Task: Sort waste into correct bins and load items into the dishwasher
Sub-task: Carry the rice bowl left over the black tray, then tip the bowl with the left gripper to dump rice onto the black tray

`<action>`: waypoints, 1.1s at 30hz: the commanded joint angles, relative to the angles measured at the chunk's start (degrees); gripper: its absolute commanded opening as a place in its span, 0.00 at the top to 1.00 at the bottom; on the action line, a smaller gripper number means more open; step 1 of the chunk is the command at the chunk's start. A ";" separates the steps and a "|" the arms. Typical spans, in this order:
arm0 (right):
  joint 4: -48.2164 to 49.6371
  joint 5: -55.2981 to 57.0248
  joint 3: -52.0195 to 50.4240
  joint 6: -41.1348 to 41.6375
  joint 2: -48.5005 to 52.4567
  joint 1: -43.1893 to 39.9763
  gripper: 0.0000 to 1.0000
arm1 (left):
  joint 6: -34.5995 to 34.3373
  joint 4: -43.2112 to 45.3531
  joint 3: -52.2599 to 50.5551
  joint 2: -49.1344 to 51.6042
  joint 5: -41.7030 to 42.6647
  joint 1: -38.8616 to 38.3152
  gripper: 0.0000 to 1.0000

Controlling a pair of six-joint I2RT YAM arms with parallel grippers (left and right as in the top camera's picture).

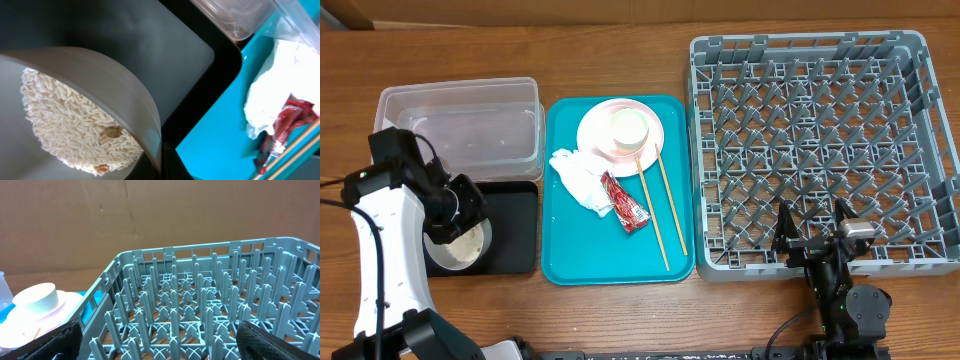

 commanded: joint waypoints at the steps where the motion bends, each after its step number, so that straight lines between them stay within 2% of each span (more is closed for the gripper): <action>1: 0.42 0.35 -0.57 0.42 -0.50 -0.20 0.00 | 5.22 1.79 -2.03 -1.18 10.69 3.41 0.96; 8: 0.42 0.33 -0.57 0.42 -0.50 -0.20 0.00 | 16.11 2.40 -3.58 -1.18 29.07 12.96 0.96; 12: 0.42 0.35 -0.57 0.42 -0.50 -0.20 0.00 | 23.45 5.79 -6.93 -1.18 42.95 19.76 0.96; 15: 0.42 0.35 -0.57 0.42 -0.50 -0.22 0.00 | 26.47 7.78 -9.57 -1.18 49.35 23.15 0.96; 22: 0.42 0.35 -0.57 0.42 -0.50 -0.20 0.00 | 28.00 13.20 -15.72 -1.18 56.83 28.30 0.96; 33: 0.42 0.35 -0.57 0.42 -0.50 -0.22 0.00 | 26.91 17.94 -16.35 -0.83 62.25 29.07 0.96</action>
